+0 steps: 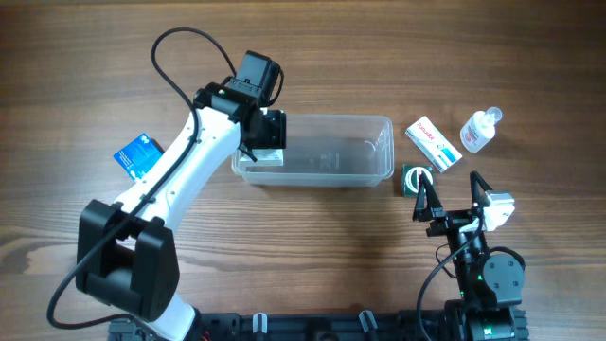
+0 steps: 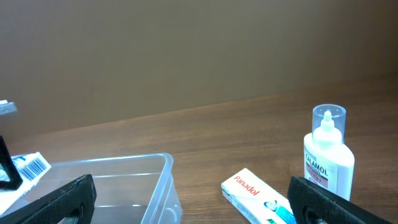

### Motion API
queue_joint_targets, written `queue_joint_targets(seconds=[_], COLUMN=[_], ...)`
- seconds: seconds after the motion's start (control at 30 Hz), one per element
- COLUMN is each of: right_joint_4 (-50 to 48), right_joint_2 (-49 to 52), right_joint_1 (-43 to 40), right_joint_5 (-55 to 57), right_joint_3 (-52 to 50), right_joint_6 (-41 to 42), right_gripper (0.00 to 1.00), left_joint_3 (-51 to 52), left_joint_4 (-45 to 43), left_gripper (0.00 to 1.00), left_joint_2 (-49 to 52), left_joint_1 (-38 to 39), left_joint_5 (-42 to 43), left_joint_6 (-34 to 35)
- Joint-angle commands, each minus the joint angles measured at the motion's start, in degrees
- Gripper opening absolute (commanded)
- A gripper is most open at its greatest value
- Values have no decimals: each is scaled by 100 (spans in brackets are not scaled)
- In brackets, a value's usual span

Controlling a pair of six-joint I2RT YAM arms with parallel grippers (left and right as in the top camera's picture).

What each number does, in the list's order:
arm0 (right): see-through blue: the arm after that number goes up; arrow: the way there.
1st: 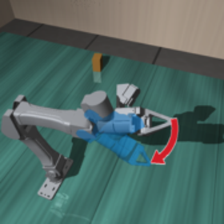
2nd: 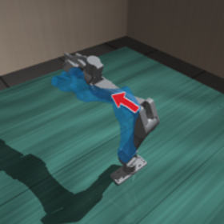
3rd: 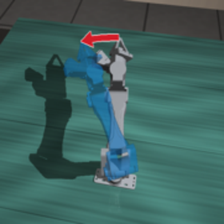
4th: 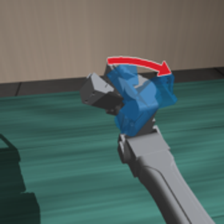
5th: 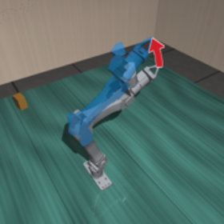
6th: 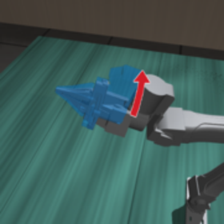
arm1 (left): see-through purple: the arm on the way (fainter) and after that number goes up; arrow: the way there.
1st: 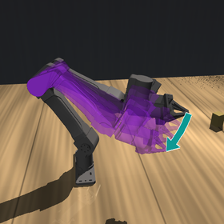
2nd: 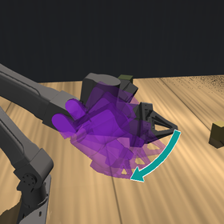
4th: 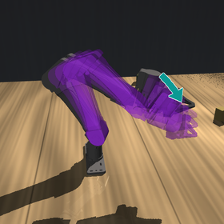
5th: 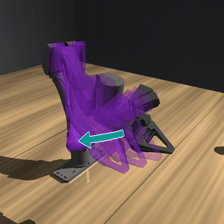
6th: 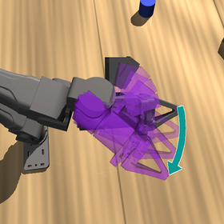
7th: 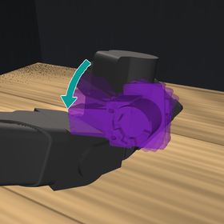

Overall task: Pack container
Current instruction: 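Carry the pack into the clear container and lower it upright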

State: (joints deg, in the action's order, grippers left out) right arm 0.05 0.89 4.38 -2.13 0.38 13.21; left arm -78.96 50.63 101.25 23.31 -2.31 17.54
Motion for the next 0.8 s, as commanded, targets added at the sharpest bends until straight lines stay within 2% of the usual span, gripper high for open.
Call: queue_joint_targets(seconds=[0.0, 0.1, 0.27, 0.4, 0.67, 0.7, 0.73, 0.77], right_joint_4=[-15, -15, -15, -15, -15, -15, -15, -15], right_joint_2=[-9, -9, -9, -9, -9, -9, -9, -9], right_joint_1=[-28, -28, -28, -28, -28, -28, -28, -28], right_joint_5=[-92, -92, -92, -92, -92, -92, -92, -92], right_joint_3=[-9, -9, -9, -9, -9, -9, -9, -9], right_joint_6=[44, 46, 46, 46, 46, 46, 46, 48], right_gripper=[100, 100, 100, 100, 100, 100, 100, 100], left_joint_3=[186, 186, 186, 186, 181, 181, 181, 181], left_joint_4=[-87, -109, -92, -72, 0, -7, -9, -22], left_gripper=[72, 73, 83, 87, 75, 63, 32, 9], left_joint_2=[76, 76, 76, 76, 26, 2, 0, 0], left_joint_1=[44, 44, 44, 44, 44, 48, 48, 48], left_joint_5=[-125, -190, -188, -186, -179, -155, -118, -52], left_joint_6=[96, 96, 94, 96, 96, 96, 96, 98])
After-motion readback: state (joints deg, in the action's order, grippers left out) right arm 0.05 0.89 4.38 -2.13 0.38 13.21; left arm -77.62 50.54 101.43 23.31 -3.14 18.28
